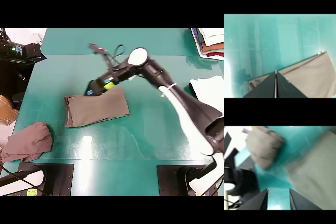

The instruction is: Fold the shirts.

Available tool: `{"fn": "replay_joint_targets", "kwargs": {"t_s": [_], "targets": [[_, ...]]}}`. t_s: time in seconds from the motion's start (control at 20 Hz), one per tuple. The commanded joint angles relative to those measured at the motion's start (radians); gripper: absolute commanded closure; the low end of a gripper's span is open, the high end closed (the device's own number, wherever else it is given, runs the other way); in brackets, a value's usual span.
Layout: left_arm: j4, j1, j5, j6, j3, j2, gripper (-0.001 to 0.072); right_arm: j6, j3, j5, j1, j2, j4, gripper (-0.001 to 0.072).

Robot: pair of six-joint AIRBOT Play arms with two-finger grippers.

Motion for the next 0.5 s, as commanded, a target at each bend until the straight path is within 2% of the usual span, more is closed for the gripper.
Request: {"fn": "replay_joint_targets", "kwargs": {"t_s": [0.0, 0.1, 0.15, 0.2, 0.25, 0.45], "targets": [[-0.007, 0.006, -0.034, 0.000, 0.000, 0.005, 0.0679, 0.051, -0.208, 0.000, -0.169, 0.103, -0.154, 0.0408], [-0.008, 0.006, -0.031, 0.000, -0.001, 0.005, 0.0679, 0.088, -0.331, -0.019, -0.269, 0.148, -0.242, 0.0398], [-0.013, 0.006, -0.027, 0.000, -0.002, 0.005, 0.0680, 0.088, -0.380, -0.025, -0.312, 0.153, -0.238, 0.0322], [-0.016, 0.006, -0.024, 0.001, -0.002, 0.004, 0.0680, 0.088, -0.423, -0.033, -0.351, 0.146, -0.220, 0.0170], [-0.022, 0.006, -0.020, 0.001, -0.002, 0.004, 0.0680, 0.087, -0.452, -0.044, -0.373, 0.132, -0.201, 0.0148], [-0.032, 0.006, -0.005, 0.001, -0.002, 0.004, 0.0679, 0.070, -0.484, -0.041, -0.372, 0.018, -0.055, 0.0150]]}}
